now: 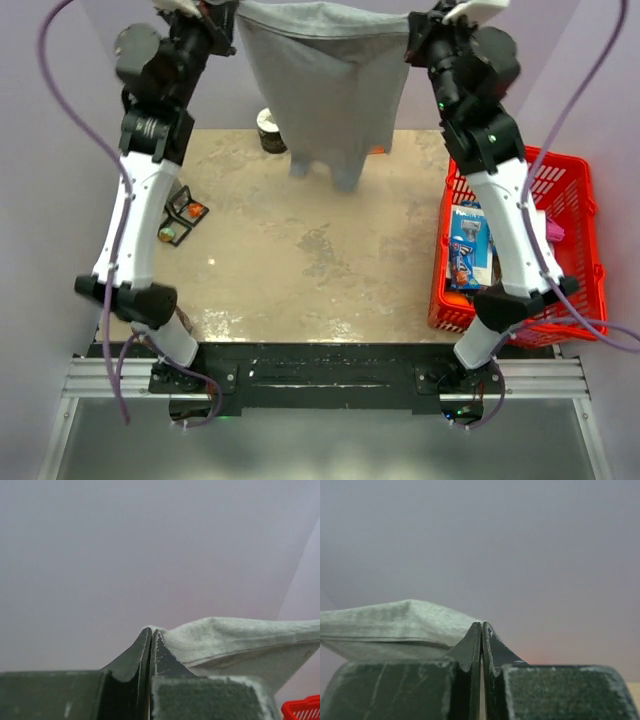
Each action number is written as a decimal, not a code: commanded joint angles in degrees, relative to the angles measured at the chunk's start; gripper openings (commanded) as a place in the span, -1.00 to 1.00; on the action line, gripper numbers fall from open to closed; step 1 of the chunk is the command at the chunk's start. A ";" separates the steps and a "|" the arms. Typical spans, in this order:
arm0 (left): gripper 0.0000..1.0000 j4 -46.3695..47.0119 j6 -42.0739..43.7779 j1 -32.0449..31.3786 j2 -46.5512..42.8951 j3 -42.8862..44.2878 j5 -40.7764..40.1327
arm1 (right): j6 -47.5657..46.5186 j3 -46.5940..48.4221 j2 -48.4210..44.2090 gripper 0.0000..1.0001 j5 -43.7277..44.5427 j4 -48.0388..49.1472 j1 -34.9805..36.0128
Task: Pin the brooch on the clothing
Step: Flatten out the crumpled clothing at the center of the board.
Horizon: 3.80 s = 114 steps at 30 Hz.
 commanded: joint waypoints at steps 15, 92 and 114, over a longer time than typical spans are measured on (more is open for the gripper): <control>-1.00 14.81 -14.73 0.46 -43.90 -89.16 -0.68 | 14.31 -75.31 -33.02 -1.00 -9.61 11.33 0.08; -1.00 -38.54 -55.52 -18.26 -74.24 -102.37 -23.98 | 43.85 -100.64 -37.15 -1.00 1.54 -22.16 24.08; -1.00 -43.65 -50.87 -18.26 -76.09 -100.69 -16.86 | 45.26 -102.32 -42.86 -1.00 0.04 -24.01 25.13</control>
